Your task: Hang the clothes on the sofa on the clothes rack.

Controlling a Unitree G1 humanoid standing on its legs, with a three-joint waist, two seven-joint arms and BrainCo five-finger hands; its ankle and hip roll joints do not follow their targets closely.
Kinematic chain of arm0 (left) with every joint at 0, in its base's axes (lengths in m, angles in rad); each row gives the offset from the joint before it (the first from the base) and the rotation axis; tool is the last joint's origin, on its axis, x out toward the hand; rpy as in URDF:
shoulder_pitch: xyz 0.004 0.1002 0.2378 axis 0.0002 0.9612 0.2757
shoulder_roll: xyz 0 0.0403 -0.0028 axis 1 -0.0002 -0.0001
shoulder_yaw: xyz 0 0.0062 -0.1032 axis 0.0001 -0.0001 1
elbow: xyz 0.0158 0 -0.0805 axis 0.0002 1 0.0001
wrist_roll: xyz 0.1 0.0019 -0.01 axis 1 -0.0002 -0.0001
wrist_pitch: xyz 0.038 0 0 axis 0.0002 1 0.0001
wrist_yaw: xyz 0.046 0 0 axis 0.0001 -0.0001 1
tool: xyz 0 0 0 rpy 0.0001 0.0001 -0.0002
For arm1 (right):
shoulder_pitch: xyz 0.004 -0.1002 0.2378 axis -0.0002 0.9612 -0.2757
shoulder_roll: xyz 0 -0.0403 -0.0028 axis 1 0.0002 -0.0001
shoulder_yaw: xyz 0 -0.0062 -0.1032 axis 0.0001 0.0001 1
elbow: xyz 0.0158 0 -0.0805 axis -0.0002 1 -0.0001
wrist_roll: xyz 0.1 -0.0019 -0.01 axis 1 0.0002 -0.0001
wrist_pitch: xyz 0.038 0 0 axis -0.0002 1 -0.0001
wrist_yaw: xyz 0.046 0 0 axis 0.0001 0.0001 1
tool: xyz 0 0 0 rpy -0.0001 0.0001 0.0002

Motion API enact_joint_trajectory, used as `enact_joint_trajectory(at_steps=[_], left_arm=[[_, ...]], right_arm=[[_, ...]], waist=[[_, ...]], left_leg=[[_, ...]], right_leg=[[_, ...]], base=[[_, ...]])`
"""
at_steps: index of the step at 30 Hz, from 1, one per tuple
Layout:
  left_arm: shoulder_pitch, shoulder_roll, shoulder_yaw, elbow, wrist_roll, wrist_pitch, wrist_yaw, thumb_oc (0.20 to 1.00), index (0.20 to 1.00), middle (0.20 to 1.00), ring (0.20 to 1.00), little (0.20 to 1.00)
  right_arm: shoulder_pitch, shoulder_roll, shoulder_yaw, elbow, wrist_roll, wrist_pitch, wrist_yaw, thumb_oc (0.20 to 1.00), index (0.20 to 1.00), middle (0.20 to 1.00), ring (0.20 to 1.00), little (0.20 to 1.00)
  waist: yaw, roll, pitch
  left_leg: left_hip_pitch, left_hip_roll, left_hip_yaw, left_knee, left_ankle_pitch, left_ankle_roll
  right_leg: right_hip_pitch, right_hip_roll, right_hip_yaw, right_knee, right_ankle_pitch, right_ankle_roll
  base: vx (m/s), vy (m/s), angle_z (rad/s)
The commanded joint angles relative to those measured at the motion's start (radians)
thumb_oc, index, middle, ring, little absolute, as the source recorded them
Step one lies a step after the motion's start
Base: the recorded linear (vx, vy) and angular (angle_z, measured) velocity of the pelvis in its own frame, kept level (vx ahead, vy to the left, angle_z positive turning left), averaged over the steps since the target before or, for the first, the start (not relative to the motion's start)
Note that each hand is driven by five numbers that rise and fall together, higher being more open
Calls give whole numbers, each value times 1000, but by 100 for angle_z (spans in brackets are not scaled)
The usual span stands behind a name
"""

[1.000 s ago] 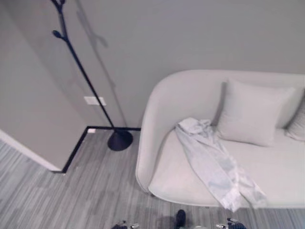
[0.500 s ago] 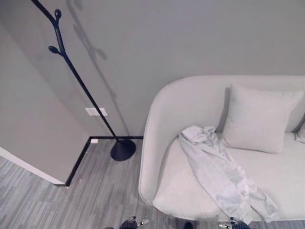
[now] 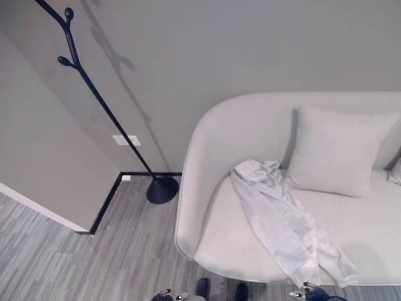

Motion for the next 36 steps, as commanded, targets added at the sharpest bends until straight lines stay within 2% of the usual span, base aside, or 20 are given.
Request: enact_joint_trajectory(at_steps=[1, 9, 15, 17, 19, 21, 22, 24, 25, 27, 30, 33, 36], left_arm=[[-37, 29, -10, 21, 29, -21, -7, 1000, 1000, 1000, 1000, 1000], [-27, 44, 4, 35, 50, -18, -3, 1000, 1000, 1000, 1000, 1000], [-24, 46, 11, 36, 49, -18, -4, 1000, 1000, 1000, 1000, 1000], [-27, 49, 13, 33, 45, -18, -3, 1000, 1000, 1000, 1000, 1000], [-45, 59, 13, 15, 18, -18, 2, 1000, 1000, 1000, 1000, 1000], [-55, 66, 3, 13, 24, -19, 5, 1000, 1000, 1000, 1000, 1000], [-60, 73, 1, 6, 20, -20, 6, 1000, 1000, 1000, 1000, 1000], [-71, 78, -2, -4, 4, -23, 10, 1000, 1000, 1000, 1000, 1000], [-75, 79, -6, -5, 0, -27, 13, 1000, 1000, 1000, 1000, 1000], [-69, 82, -7, 3, 1, -31, 14, 1000, 1000, 1000, 1000, 1000], [-63, 82, 0, 15, 15, -32, 14, 1000, 1000, 1000, 1000, 1000], [-53, 72, 16, 20, -10, -33, 17, 1000, 1000, 1000, 1000, 1000], [-53, 53, 7, 13, -17, -35, 18, 1000, 1000, 1000, 1000, 1000]], right_arm=[[-6, 10, -12, -26, -9, -17, -1, 1000, 1000, 1000, 1000, 1000], [3, 36, 3, -29, -31, -11, 6, 1000, 1000, 1000, 1000, 1000], [5, 43, 2, -30, -32, -12, 5, 1000, 1000, 1000, 1000, 1000], [1, 42, 2, -37, -33, -13, 4, 1000, 1000, 1000, 1000, 1000], [-22, 39, 1, -52, -23, -17, 0, 1000, 1000, 1000, 1000, 1000], [-21, 41, 3, -59, -22, -19, -2, 1000, 1000, 1000, 1000, 1000], [-16, 43, 1, -61, -25, -16, -2, 1000, 1000, 1000, 1000, 1000], [-16, 41, -5, -51, -31, -8, 0, 1000, 1000, 1000, 1000, 1000], [-19, 40, -8, -44, -38, -4, 0, 1000, 1000, 1000, 1000, 1000], [-18, 42, -6, -40, -42, -1, 3, 1000, 1000, 1000, 1000, 1000], [-9, 51, 0, -37, -45, 3, 7, 1000, 1000, 1000, 1000, 1000], [4, 50, 10, -43, -45, -4, 9, 1000, 1000, 1000, 1000, 1000], [-1, 36, 12, -43, -24, -10, 3, 1000, 1000, 1000, 1000, 1000]], waist=[[3, -38, -35], [21, -54, -38], [26, -61, -37], [28, -60, -30], [26, -53, 16], [24, -50, 26], [29, -47, 22], [33, -46, 17], [31, -51, 15], [22, -60, 10], [24, -91, -12], [25, -93, -24], [21, -73, -27]], left_leg=[[82, -25, -4, -71, 15, 13], [104, -43, 24, -71, -8, 35], [118, -54, 28, -71, -18, 45], [117, -57, 30, -71, -20, 52], [120, -56, 29, -71, -13, 71], [125, -52, 16, -71, -6, 71], [125, -33, 15, -71, -9, 60], [119, -9, 11, -71, -16, 45], [123, 1, 7, -71, -25, 34], [144, 14, 11, -71, -45, 21], [156, 30, 19, -71, -57, -8], [147, 101, 11, -71, -34, -47], [126, 162, -10, -71, -4, -69]], right_leg=[[70, -144, 85, -74, 78, 94], [60, -187, 90, -74, 112, 128], [62, -205, 88, -68, 122, 141], [43, -210, 89, -32, 117, 143], [-44, -212, 111, 129, 107, 156], [-63, -219, 138, 175, 102, 166], [-52, -275, 118, 143, 118, 158], [-57, -341, 88, 85, 162, 159], [-81, -367, 79, 41, 192, 168], [-100, -374, 79, -17, 228, 187], [-59, -368, 58, -74, 223, 215], [-36, -322, 56, -74, 204, 197], [-22, -259, 50, -74, 156, 166]], base=[[27, 136, -4], [-23, 97, -6], [-16, 49, -6], [-74, 28, -6], [-140, 21, -6], [15, -96, -3], [93, -223, 12], [91, -279, 2], [98, -248, -14], [130, -240, -18], [137, -294, -11], [71, -363, 36], [8, -321, 1]])
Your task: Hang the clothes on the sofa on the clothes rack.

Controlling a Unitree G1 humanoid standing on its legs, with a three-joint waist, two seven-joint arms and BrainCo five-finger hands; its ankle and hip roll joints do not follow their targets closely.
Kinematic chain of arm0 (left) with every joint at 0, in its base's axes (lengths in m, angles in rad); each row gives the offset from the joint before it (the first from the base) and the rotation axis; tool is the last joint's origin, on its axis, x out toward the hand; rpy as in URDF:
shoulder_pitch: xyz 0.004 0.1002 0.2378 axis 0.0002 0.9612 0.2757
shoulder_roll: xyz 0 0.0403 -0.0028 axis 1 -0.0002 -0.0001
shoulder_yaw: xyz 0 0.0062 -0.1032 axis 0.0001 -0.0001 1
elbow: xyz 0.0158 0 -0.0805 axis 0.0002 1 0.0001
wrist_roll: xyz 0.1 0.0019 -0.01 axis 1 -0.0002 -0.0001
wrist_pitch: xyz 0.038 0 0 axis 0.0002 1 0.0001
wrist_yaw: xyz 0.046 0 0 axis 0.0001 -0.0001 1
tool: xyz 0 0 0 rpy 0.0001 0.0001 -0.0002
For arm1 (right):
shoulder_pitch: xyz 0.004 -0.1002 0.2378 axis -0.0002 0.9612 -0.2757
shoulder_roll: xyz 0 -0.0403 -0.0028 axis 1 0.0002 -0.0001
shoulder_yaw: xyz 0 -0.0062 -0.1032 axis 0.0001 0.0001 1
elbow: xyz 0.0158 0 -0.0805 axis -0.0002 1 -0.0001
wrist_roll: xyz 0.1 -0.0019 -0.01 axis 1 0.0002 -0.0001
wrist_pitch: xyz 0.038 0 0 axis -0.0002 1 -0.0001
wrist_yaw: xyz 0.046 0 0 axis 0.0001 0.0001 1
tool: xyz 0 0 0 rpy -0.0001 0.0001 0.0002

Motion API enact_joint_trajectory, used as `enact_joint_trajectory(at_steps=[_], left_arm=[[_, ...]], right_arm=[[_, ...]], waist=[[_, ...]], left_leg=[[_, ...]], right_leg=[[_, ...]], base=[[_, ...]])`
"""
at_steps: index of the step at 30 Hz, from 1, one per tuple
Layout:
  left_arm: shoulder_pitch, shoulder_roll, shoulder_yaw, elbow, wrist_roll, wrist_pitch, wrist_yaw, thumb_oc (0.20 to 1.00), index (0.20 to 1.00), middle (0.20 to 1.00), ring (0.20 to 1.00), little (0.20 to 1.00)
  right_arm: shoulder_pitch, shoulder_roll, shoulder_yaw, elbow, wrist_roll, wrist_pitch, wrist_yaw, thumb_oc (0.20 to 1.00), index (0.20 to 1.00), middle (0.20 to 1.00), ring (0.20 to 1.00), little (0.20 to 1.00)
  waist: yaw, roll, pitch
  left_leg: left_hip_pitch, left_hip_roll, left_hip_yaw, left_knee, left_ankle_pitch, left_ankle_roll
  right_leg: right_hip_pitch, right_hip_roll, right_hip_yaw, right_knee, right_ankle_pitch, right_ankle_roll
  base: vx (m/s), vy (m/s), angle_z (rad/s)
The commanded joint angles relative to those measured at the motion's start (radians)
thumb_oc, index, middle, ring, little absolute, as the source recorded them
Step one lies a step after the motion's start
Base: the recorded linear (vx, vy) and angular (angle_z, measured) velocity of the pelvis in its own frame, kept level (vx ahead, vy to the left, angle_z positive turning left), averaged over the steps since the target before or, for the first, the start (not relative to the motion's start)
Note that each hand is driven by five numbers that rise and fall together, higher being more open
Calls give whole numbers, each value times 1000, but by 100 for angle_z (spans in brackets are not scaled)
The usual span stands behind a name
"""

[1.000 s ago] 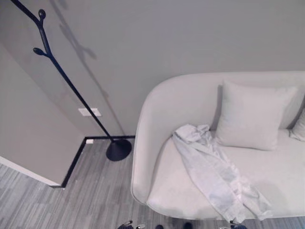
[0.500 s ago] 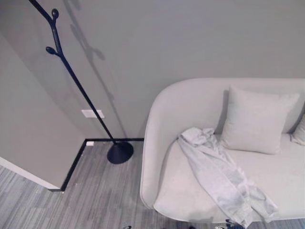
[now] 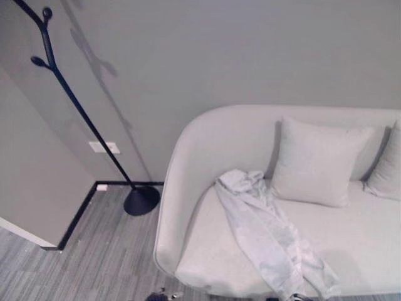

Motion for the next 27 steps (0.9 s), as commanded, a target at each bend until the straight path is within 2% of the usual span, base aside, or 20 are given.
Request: enact_joint_trajectory(at_steps=[1, 2, 3, 5, 7, 9, 10, 12, 13, 17, 21, 24, 25, 27], left_arm=[[-73, 26, -26, 10, -41, -21, 2, 1000, 1000, 1000, 1000, 1000], [-73, 26, -26, 10, -41, -21, 2, 1000, 1000, 1000, 1000, 1000], [-76, 18, -33, -11, -49, -22, 2, 1000, 1000, 1000, 1000, 1000], [-86, 16, -35, -26, -63, -23, 2, 1000, 1000, 1000, 1000, 1000], [-88, 13, -35, -35, -69, -24, 2, 1000, 1000, 1000, 1000, 1000], [-90, 9, -36, -39, -70, -24, 1, 1000, 1000, 1000, 1000, 1000], [-90, 9, -36, -39, -70, -24, 1, 1000, 1000, 1000, 1000, 1000], [-82, 5, -38, -27, -61, -24, 2, 1000, 1000, 1000, 1000, 1000], [-82, 7, -41, -12, -54, -23, 0, 1000, 1000, 1000, 1000, 1000], [-79, 25, -33, -17, -41, -27, 9, 1000, 1000, 1000, 1000, 1000], [-84, 56, -9, -64, -51, -42, 46, 1000, 1000, 1000, 1000, 1000], [-87, 91, -8, -213, -66, -64, 85, 1000, 1000, 1000, 1000, 1000], [-86, 91, -8, -214, -66, -63, 86, 1000, 1000, 1000, 1000, 1000], [-80, 121, -11, -333, -65, -75, 108, 1000, 1000, 1000, 1000, 1000]], right_arm=[[-54, -18, 15, -9, 24, -26, -6, 1000, 1000, 1000, 1000, 1000], [-54, -18, 15, -9, 24, -26, -6, 1000, 1000, 1000, 1000, 1000], [-52, -32, 7, -6, 37, -31, -11, 1000, 1000, 1000, 1000, 1000], [-57, -45, -1, -11, 57, -35, -18, 1000, 1000, 1000, 1000, 1000], [-55, -56, -4, -11, 60, -38, -25, 1000, 1000, 1000, 1000, 1000], [-57, -67, -3, -14, 59, -38, -28, 1000, 1000, 1000, 1000, 1000], [-57, -67, -3, -14, 59, -38, -28, 1000, 1000, 1000, 1000, 1000], [-60, -75, 1, -12, 45, -36, -25, 1000, 1000, 1000, 1000, 1000], [-70, -73, 8, -18, 34, -40, -30, 1000, 1000, 1000, 1000, 1000], [-65, -65, 13, -66, 20, -40, -37, 1000, 1000, 1000, 1000, 1000], [-66, -83, 21, -217, 8, -50, -55, 1000, 1000, 1000, 1000, 1000], [-85, -145, 12, -417, -24, -62, -91, 1000, 1000, 1000, 1000, 1000], [-84, -146, 11, -419, -24, -61, -91, 1000, 1000, 1000, 1000, 1000], [-101, -191, -1, -531, -53, -70, -117, 1000, 1000, 1000, 1000, 1000]], waist=[[11, -42, 21], [11, -41, 22], [8, -32, 29], [5, -32, 47], [2, -35, 54], [5, -36, 60], [5, -36, 60], [10, -23, 52], [10, -18, 50], [5, -24, 39], [10, -35, 52], [10, -38, 87], [11, -37, 86], [9, -38, 104]], left_leg=[[-3, 15, -25, -5, 22, -23], [-3, 16, -25, -5, 22, -24], [-9, 39, -33, 8, 51, -30], [-56, 45, -33, 83, 88, -30], [-82, 41, -13, 124, 87, -27], [-115, -1, -8, 111, 68, -14], [-114, -2, -9, 112, 67, -13], [-110, -44, -1, 44, 61, 1], [-111, -72, -22, 1, 65, 9], [-102, -94, 3, -5, 54, 12], [-106, -104, 10, -5, 48, 18], [-125, -109, 14, -5, 51, 24], [-125, -109, 14, -5, 51, 24], [-139, -109, 17, -5, 52, 26]], right_leg=[[-40, -10, 24, 18, -2, -1], [-39, -9, 23, 18, -3, -2], [-24, 22, 18, 18, -28, -23], [-10, 34, 4, 18, -39, -38], [2, 33, -14, 18, -56, -44], [9, 27, -22, 18, -62, -41], [10, 26, -22, 18, -63, -40], [7, 34, -29, 18, -64, -34], [-3, 39, -15, 18, -58, -34], [-5, 29, 0, 18, -52, -28], [-19, 14, 12, 18, -39, -16], [-54, 5, 25, 18, -20, -5], [-54, 5, 26, 18, -20, -5], [-74, -1, 35, 18, -11, -1]], base=[[4, -173, -4], [19, -274, 4], [-7, -218, 5], [-33, -221, 17], [-13, -83, 27], [27, -18, 20], [42, 14, 18], [83, 65, 18], [70, 79, 11], [90, 111, -7], [15, 53, -19], [-71, 48, -4], [-60, 32, -6], [-114, 60, -15]])
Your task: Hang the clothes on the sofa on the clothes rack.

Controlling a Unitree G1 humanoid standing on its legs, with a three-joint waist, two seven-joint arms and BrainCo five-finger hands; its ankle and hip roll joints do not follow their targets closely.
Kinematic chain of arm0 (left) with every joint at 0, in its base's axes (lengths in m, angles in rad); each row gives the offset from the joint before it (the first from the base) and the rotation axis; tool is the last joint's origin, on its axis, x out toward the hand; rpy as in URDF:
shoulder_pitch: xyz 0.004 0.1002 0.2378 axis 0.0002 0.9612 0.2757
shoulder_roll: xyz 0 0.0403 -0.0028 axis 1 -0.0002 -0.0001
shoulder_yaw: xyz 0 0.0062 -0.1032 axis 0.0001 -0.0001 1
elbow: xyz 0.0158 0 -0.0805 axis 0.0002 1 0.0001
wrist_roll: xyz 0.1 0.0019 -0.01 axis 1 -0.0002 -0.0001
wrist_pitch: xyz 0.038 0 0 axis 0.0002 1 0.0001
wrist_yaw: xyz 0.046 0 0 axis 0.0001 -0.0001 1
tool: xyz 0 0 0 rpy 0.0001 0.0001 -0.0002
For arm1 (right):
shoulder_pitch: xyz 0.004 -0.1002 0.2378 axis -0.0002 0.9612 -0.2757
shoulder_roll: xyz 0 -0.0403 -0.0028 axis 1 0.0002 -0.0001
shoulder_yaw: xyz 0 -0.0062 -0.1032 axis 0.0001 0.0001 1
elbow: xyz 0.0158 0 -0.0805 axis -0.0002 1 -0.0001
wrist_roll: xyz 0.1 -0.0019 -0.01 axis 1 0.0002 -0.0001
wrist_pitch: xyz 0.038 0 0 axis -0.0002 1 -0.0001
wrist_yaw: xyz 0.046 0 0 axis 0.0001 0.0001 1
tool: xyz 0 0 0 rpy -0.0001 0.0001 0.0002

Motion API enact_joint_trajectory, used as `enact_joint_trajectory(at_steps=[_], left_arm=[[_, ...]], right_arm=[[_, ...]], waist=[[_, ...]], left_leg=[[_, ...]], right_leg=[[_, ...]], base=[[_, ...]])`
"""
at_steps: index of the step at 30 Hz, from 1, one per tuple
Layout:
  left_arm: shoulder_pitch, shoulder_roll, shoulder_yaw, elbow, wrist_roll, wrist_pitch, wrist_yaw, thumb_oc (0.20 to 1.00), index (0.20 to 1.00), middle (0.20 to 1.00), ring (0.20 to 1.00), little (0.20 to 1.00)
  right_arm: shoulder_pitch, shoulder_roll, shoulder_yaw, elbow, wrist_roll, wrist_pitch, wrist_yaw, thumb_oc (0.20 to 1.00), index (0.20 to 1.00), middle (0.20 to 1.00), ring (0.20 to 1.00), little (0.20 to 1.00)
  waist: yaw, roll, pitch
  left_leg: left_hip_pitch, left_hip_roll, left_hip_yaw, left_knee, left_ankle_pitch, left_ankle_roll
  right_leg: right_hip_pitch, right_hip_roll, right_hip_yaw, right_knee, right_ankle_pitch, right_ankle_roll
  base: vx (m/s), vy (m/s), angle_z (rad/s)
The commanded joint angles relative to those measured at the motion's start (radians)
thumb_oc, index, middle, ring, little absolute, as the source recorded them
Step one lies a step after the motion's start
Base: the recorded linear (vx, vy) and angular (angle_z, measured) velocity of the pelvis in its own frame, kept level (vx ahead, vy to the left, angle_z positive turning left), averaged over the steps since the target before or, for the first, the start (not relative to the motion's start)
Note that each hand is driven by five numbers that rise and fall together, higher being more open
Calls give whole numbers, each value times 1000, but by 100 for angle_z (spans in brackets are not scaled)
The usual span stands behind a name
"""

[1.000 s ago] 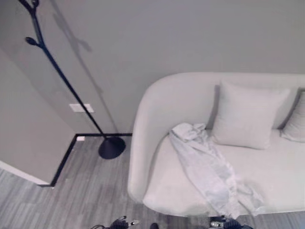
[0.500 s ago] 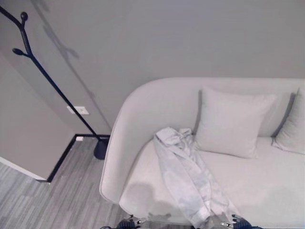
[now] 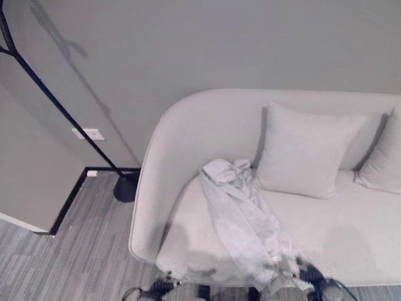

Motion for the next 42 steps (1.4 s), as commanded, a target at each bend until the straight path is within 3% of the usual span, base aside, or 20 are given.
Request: enact_joint_trajectory(at_steps=[1, 5, 9, 14, 20, 25, 34, 42], left_arm=[[-108, 73, 6, -142, -6, -57, 90, 1000, 1000, 1000, 1000, 1000], [-204, 107, -19, -183, 13, -56, 130, 1000, 1000, 1000, 1000, 1000], [-422, 138, -92, -236, 73, -25, 193, 1000, 1000, 1000, 1000, 1000], [-571, 144, -150, -206, 101, -7, 224, 1000, 1000, 1000, 1000, 1000], [-777, 129, -229, -93, 97, 19, 252, 1000, 1000, 1000, 1000, 1000], [-998, 113, -315, 99, 111, 44, 255, 1000, 1000, 1000, 1000, 1000], [-1232, 112, -396, 222, 163, 79, 272, 1000, 1000, 1000, 1000, 1000], [-1341, 163, -431, 244, 178, 87, 296, 1000, 1000, 1000, 1000, 1000]], right_arm=[[-146, -108, 3, -159, -102, -40, -96, 1000, 1000, 1000, 1000, 1000], [-267, -131, 38, -160, -121, -39, -133, 1000, 1000, 1000, 1000, 1000], [-507, -136, 120, -97, -145, -7, -196, 1000, 1000, 1000, 1000, 1000], [-640, -130, 156, -63, -144, 12, -227, 1000, 1000, 1000, 1000, 1000], [-844, -126, 245, 63, -157, 44, -249, 1000, 1000, 1000, 1000, 1000], [-1054, -105, 340, 233, -185, 73, -255, 1000, 1000, 1000, 1000, 1000], [-1254, -76, 400, 407, -201, 103, -284, 1000, 1000, 1000, 1000, 1000], [-1337, -54, 442, 425, -189, 108, -304, 1000, 1000, 1000, 1000, 1000]], waist=[[8, -29, 67], [9, -29, 99], [14, -25, 156], [10, -24, 187], [2, -21, 234], [-1, -12, 281], [-5, 13, 332], [0, 24, 364]], left_leg=[[-20, 30, -41, 5, -19, -12], [-57, 25, -42, 5, -8, -12], [-126, 15, -52, 5, 20, -12], [-172, 9, -52, 5, 38, -14], [-238, 3, -53, 5, 64, -20], [-315, -3, -56, 5, 96, -32], [-428, -30, -65, 5, 134, -38], [-490, -46, -67, 5, 149, -38]], right_leg=[[-26, -86, 65, -3, 29, 103], [-64, -89, 73, -3, 46, 105], [-131, -90, 78, -3, 75, 103], [-176, -90, 85, -3, 92, 105], [-239, -91, 88, -3, 117, 108], [-316, -88, 87, -3, 144, 111], [-428, -88, 82, -3, 175, 120], [-489, -96, 86, -3, 185, 127]], base=[[-167, 62, -14], [-145, 28, -9], [-155, 5, -3], [-84, 7, 2], [-99, 2, -1], [-100, 0, 0], [-66, 23, 4], [-28, 37, 3]])
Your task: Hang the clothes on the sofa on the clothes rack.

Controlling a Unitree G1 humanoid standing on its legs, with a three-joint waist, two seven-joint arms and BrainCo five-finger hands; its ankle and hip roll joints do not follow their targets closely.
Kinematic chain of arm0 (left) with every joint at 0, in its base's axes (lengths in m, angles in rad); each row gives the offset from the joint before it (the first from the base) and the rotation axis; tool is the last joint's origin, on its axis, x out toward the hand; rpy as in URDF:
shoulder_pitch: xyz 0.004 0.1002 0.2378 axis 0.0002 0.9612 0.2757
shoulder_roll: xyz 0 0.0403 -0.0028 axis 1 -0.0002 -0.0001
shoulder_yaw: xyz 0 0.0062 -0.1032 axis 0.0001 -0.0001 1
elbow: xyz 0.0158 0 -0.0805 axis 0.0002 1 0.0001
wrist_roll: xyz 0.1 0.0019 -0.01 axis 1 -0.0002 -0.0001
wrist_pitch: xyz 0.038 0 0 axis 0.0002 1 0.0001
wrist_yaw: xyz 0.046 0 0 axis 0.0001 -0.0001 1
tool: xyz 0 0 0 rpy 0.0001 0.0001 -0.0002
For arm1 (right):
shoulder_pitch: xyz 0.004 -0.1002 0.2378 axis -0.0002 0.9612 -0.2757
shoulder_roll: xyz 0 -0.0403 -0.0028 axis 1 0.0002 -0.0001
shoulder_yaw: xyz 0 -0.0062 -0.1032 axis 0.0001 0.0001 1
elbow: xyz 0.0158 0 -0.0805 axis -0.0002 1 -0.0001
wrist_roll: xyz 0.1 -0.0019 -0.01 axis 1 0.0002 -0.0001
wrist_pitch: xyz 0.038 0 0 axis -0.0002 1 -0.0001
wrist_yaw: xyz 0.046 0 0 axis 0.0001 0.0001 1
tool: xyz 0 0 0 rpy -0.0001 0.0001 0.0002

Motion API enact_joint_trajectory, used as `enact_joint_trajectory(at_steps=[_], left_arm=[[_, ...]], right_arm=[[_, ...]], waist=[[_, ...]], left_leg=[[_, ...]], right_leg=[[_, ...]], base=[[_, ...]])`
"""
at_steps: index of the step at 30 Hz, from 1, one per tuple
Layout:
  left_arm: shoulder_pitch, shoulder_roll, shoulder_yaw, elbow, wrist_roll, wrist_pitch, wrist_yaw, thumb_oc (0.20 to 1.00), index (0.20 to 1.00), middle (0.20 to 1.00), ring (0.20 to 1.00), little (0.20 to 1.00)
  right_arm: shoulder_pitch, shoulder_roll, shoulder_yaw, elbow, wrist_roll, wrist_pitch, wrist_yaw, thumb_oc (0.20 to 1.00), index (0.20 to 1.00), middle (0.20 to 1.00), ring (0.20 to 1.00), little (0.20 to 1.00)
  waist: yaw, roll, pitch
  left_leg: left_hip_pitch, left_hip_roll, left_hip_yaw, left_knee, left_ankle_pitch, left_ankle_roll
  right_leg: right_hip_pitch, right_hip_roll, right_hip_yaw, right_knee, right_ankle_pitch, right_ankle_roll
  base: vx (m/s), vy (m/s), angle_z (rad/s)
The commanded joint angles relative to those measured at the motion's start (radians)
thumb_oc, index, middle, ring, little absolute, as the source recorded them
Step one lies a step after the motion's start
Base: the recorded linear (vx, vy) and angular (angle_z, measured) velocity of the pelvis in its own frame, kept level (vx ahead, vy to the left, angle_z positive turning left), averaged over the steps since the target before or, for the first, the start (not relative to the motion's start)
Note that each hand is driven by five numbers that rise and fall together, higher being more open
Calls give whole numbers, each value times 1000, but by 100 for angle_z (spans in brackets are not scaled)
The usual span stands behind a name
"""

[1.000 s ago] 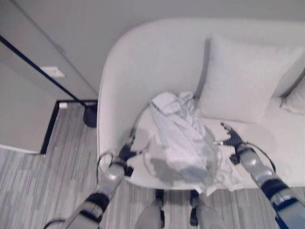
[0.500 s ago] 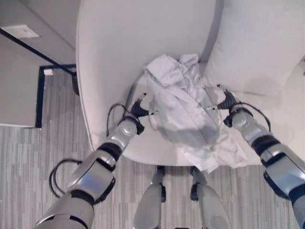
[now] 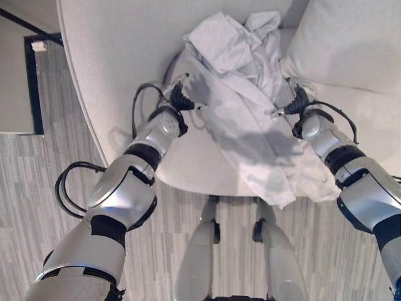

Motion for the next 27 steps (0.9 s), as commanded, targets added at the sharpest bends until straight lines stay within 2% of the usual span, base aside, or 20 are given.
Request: enact_joint_trajectory(at_steps=[1, 6, 19, 23, 27], left_arm=[[-71, 51, -1, 68, 34, -8, 44, 1000, 1000, 1000, 1000, 1000], [-102, 78, -14, 61, 16, -5, 58, 1000, 1000, 1000, 1000, 1000], [-196, 46, -45, 68, -4, 4, 77, 1000, 1000, 1000, 1000, 1000], [-238, 38, -55, 95, 19, 30, 102, 1000, 1000, 1000, 1000, 1000], [-261, 21, -26, 101, -10, 48, 128, 1000, 1000, 1000, 1000, 1000]], right_arm=[[-75, -1, 19, 22, 8, -10, -37, 1000, 1000, 1000, 1000, 1000], [-94, 25, 38, -4, 40, -17, -45, 1000, 1000, 1000, 1000, 1000], [-199, 80, 70, 65, 55, 5, -79, 1000, 1000, 1000, 1000, 1000], [-254, 111, 104, 133, -66, 67, -132, 1000, 1000, 1000, 1000, 1000], [-268, 128, 89, 141, -85, 91, -171, 1000, 1000, 1000, 1000, 1000]], waist=[[3, -18, -24], [11, -25, -25], [35, -18, -11], [42, -11, -6], [48, -5, -7]], left_leg=[[-34, -17, -67, -2, 28, -49], [-40, -20, -71, -2, 25, -45], [-91, -34, -87, -2, 35, -42], [-128, -39, -95, -2, 37, -38], [-149, -40, -96, -2, 37, -31]], right_leg=[[-44, -77, 79, 11, 41, 153], [-53, -77, 86, 11, 43, 158], [-91, -79, 78, 11, 47, 163], [-124, -77, 78, 11, 50, 165], [-143, -76, 83, 11, 46, 163]], base=[[0, 0, 0], [4, 6, 0], [7, 10, 4], [35, 10, 4], [23, 25, 0]])
